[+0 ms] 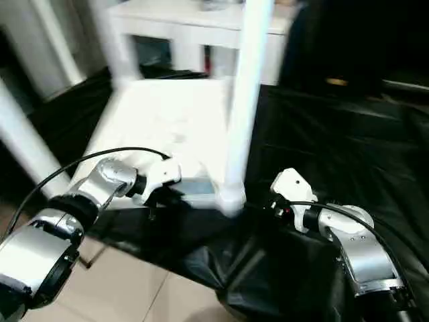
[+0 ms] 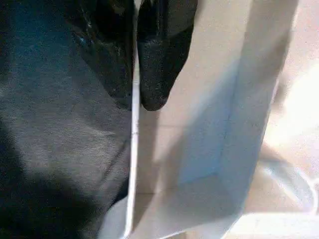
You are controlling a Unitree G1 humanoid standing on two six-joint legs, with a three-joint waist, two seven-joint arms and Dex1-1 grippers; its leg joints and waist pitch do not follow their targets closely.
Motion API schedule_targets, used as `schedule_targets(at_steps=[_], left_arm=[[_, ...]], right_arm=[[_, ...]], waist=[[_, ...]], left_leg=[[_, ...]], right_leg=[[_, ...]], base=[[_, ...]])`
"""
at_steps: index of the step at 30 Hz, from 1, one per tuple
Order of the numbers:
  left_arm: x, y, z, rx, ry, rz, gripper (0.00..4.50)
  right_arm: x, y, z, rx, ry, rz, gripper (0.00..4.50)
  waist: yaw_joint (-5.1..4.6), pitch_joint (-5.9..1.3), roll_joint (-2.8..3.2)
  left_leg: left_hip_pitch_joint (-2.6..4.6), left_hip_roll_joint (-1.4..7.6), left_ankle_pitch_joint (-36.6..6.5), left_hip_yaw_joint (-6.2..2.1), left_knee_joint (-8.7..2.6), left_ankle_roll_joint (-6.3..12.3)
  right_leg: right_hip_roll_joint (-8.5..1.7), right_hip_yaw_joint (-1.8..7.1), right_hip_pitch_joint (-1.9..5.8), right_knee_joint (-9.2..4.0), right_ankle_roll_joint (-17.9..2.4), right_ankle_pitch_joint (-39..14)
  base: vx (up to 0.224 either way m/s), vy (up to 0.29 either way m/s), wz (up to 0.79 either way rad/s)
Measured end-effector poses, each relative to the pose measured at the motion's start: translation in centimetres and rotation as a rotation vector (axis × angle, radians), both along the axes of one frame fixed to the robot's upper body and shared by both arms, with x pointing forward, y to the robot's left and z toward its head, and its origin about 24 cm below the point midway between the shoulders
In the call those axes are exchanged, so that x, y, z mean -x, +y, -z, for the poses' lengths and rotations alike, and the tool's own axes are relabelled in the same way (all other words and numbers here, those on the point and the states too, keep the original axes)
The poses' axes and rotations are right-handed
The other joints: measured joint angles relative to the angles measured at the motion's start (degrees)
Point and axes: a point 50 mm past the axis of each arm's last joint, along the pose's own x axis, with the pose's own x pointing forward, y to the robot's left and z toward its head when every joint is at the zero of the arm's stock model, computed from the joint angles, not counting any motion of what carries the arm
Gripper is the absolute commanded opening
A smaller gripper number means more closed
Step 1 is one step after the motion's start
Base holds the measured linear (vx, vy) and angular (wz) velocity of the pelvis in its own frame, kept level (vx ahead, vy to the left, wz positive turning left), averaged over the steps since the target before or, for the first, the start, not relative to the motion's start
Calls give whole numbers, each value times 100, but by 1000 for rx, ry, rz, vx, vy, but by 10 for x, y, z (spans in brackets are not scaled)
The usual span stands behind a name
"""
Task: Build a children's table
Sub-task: Rotate table base
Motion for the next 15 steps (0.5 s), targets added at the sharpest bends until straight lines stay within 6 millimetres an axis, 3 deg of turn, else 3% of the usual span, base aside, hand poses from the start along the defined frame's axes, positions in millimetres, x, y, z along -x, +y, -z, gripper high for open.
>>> schedule_targets(at_steps=[5,7,8,11,15], left_arm=[[6,9,2,8,-17,55,1],[11,10,2,20,-13,112,1],[12,9,2,23,-9,128,29],[13,6,0,93,-6,126,57],[14,3,-5,169,-21,126,76]], right_arm=[[0,3,1,-8,1,-1,317],[1,6,3,-13,8,-8,317],[1,6,4,-14,8,-10,317],[1,8,4,-17,8,-12,317],[1,10,2,-20,1,-17,317]], waist=[[-10,-11,12],[74,-21,28],[109,-24,31],[188,-25,29],[275,-14,-86]], left_leg=[[2,-4,0,-18,-23,0],[0,-2,0,-14,-31,0],[-4,-2,0,-10,-32,0],[-20,-1,0,1,-35,4],[-25,2,3,4,-26,28]], right_leg=[[4,-7,1,3,-3,3],[4,-6,1,7,-17,11],[3,-4,1,8,-32,20],[-2,-3,-3,3,-27,12],[-2,-5,-19,-4,-28,11]], base=[[0,0,0],[0,0,0],[0,0,0],[0,0,0],[0,0,0]])
